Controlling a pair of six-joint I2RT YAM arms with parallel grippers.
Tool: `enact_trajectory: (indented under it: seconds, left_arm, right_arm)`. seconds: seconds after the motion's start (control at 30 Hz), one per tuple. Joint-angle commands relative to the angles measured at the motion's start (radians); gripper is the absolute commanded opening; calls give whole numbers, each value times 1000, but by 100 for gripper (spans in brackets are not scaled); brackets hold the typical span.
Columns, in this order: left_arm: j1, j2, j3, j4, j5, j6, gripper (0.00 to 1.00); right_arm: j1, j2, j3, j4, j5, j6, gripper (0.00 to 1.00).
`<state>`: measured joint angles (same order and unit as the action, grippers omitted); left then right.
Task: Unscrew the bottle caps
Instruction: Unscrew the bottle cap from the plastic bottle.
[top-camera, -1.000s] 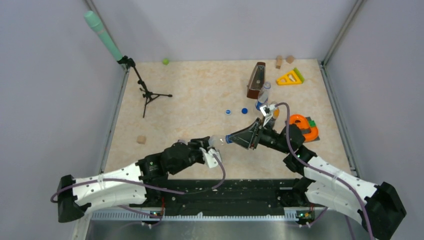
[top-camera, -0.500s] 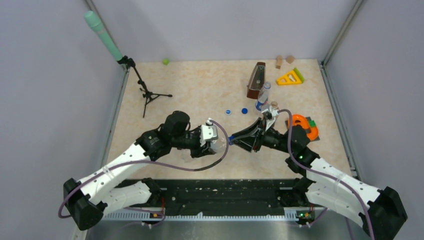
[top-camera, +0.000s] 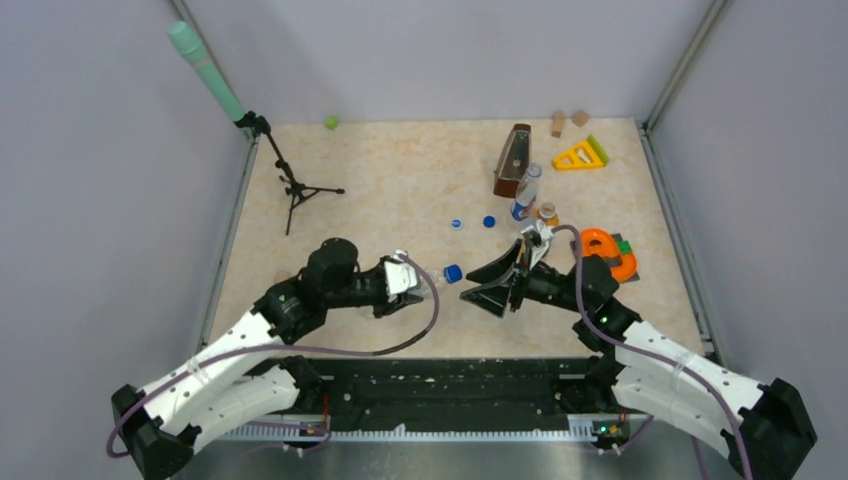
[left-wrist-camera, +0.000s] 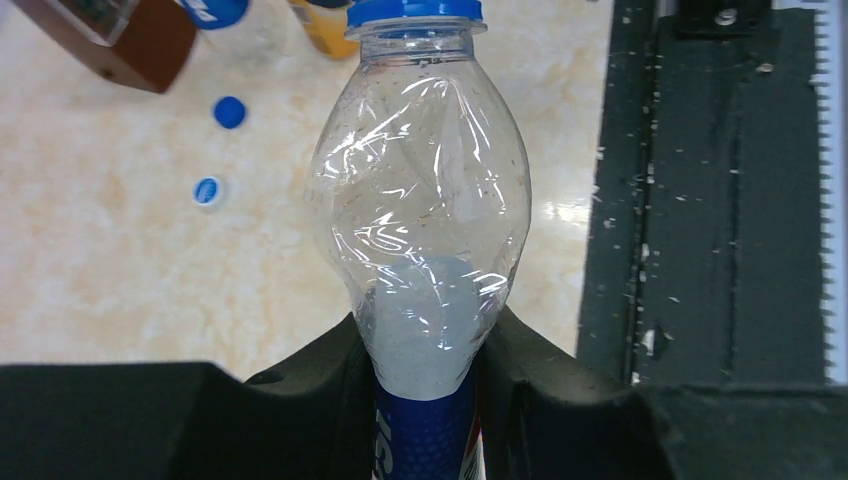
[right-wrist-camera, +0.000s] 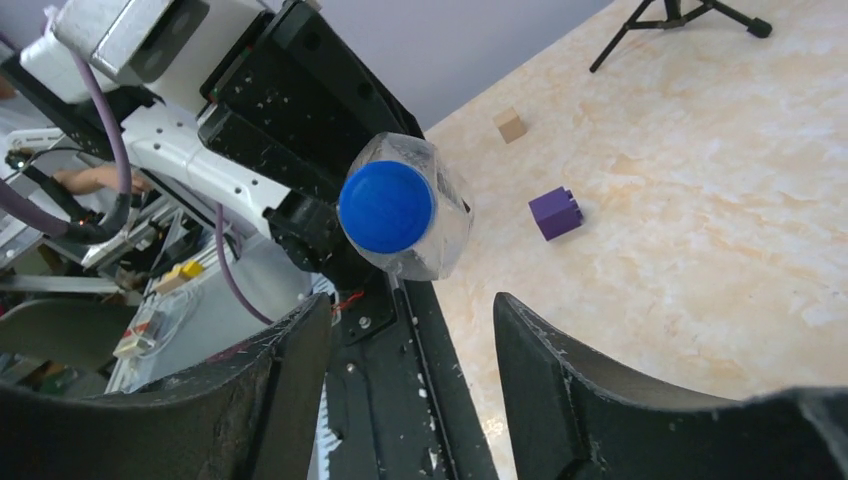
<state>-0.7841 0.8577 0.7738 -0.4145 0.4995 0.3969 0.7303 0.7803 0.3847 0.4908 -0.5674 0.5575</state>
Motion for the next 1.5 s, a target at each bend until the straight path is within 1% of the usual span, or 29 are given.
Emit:
enact_trajectory:
  seconds: [0.0,0.07,0.13,0.27,0.3,0.33,0.4,0.53,0.6,0.77,0.97,1.1,1.47]
  left_arm:
    - [-5,-100,-84,203,-128,79,0]
    - [-15,-112,-93,204,-174,99,0]
    - [-51,-109,-94,204,-247,116,0]
    - [-169,-82,-109,243,-461,177,0]
    - [-201,-76,-119,265,-546,198,0]
    - [-231,-71,-127,292,-595,214,0]
    - [-260,-68,-143,335,-639,233,0]
    - [-277,-79,-170,400,-660,243,0]
    - [-281,-76,-171,405,-666,251,0]
    - [-303,-63,-143,352,-701,243,0]
    - [-305,-88,-164,360,-713,245,0]
    - [-305,-90,-155,352,-709,252,0]
    - [-307,-70,-153,347,-678,230,0]
  right_arm:
    - [6,-47,8,-11,52,23,61]
    - [6,-56,22,-38,61,26,61]
    - [6,-64,28,-42,66,39,61]
    - [6,-79,39,-35,128,109,61]
    - [6,-84,39,-31,145,127,61]
    - [6,-86,39,-17,155,147,61]
    - [6,-92,34,10,169,182,61]
    - [6,-104,30,19,187,219,61]
    - [6,-115,30,12,188,225,61]
    - [6,-145,32,-11,216,213,61]
    - [6,-127,64,-70,253,201,61]
    - [6,-133,49,-56,257,216,61]
    - [6,-193,50,-132,294,209,61]
